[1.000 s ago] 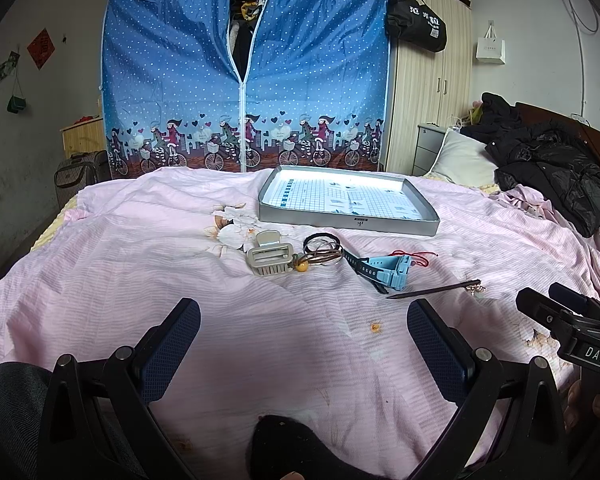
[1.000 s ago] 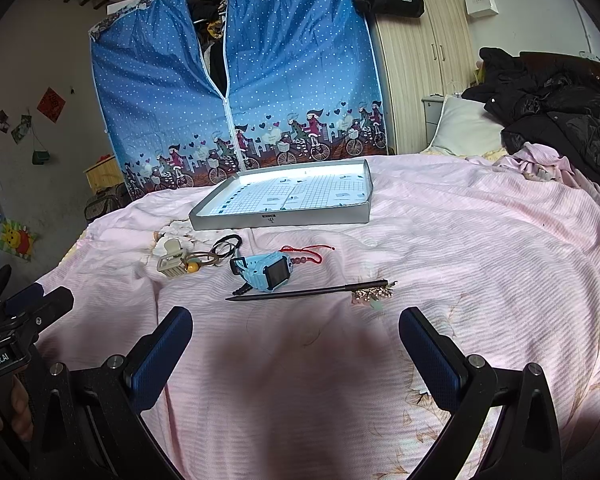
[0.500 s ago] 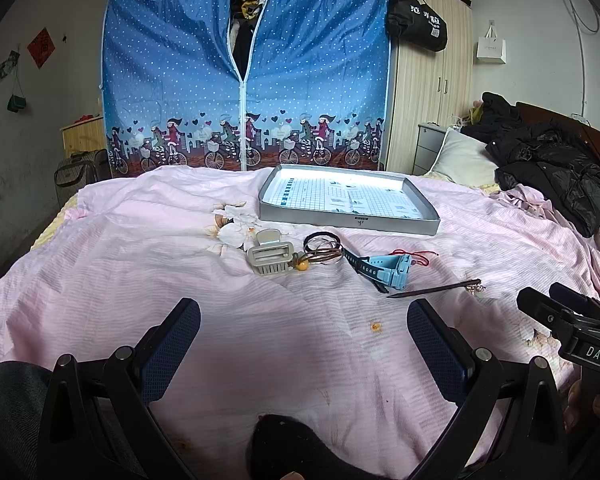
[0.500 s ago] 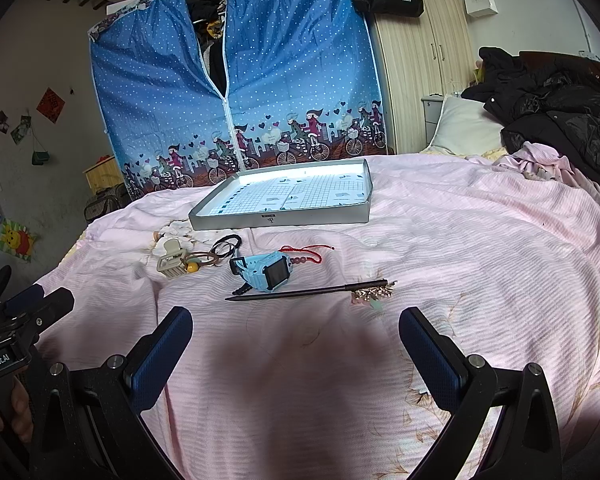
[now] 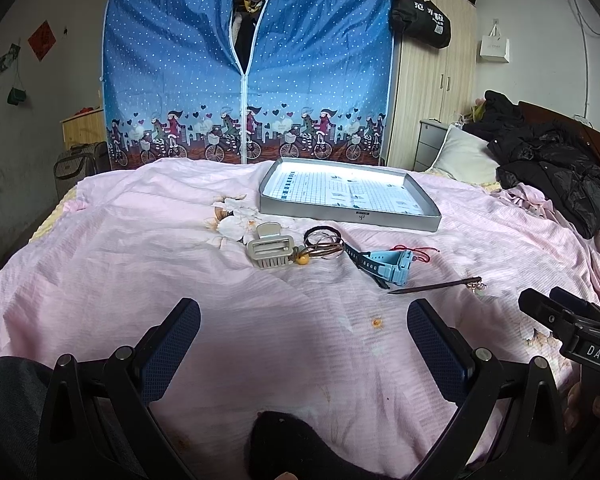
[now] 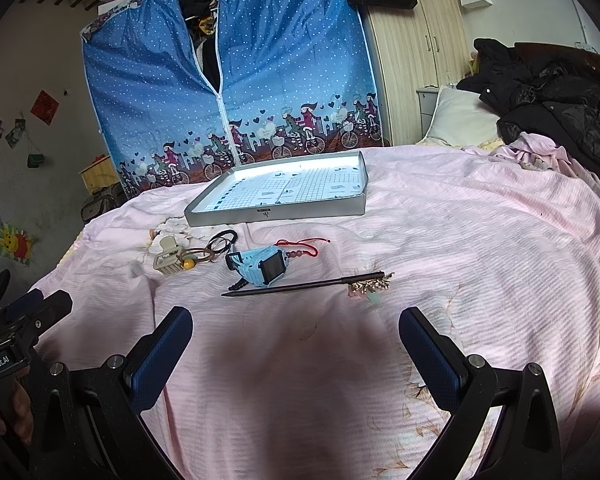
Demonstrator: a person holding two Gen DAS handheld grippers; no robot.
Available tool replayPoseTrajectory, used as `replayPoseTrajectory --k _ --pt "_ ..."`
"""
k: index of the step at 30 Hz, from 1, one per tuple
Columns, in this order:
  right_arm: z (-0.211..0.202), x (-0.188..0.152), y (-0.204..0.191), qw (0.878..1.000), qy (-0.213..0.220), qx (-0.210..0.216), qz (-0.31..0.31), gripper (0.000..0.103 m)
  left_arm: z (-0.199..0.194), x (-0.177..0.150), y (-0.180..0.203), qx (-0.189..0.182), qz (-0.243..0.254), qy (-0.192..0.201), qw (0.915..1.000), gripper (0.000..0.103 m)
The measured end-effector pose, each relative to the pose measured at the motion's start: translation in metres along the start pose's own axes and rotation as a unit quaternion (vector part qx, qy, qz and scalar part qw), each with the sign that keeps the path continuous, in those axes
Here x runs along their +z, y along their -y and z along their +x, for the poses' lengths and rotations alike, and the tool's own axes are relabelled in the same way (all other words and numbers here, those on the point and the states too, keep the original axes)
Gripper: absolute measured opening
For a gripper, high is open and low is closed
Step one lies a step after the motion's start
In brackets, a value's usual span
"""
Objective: Organize jewelry
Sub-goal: 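Move the right tool to the black hair stick while the left tool moves to the blue smartwatch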
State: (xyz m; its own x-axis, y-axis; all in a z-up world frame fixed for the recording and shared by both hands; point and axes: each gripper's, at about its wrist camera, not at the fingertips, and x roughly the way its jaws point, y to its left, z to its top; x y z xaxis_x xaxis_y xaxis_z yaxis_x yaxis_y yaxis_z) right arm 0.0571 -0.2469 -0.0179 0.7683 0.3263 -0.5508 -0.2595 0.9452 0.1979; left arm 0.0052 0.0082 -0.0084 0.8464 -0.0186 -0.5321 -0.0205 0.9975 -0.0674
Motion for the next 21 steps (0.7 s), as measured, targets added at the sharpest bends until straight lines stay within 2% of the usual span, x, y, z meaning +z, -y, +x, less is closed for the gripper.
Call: replayPoseTrajectory --k 7,9,11,13,17,21 --pt "0.005 -0.001 0.009 0.999 -0.027 -0.007 0.023 0.103 0.006 -0.001 0.004 -0.017 0.001 -0.022 0.9996 0.102" --pt "0.010 0.000 0.014 0.998 -0.050 -0.006 0.031 0.103 0.012 0.000 0.003 -0.038 -0.002 -0.038 0.9986 0.102" --pt "0.016 0.001 0.018 0.996 -0.079 0.006 0.038 0.103 0.021 0.006 0.006 -0.075 0.000 -0.065 0.9951 0.101" --pt "0.023 0.003 0.023 0.993 -0.107 0.016 0.040 0.103 0.026 0.013 0.011 -0.092 0.023 -0.071 0.9929 0.101" --pt "0.032 0.016 0.036 0.991 -0.134 0.010 0.015 0.103 0.043 0.029 0.029 -0.090 0.101 -0.073 0.9881 0.102" --pt "0.049 0.032 0.059 0.987 -0.158 0.009 0.015 0.103 0.079 0.040 0.036 -0.106 0.113 -0.085 0.9842 0.101"
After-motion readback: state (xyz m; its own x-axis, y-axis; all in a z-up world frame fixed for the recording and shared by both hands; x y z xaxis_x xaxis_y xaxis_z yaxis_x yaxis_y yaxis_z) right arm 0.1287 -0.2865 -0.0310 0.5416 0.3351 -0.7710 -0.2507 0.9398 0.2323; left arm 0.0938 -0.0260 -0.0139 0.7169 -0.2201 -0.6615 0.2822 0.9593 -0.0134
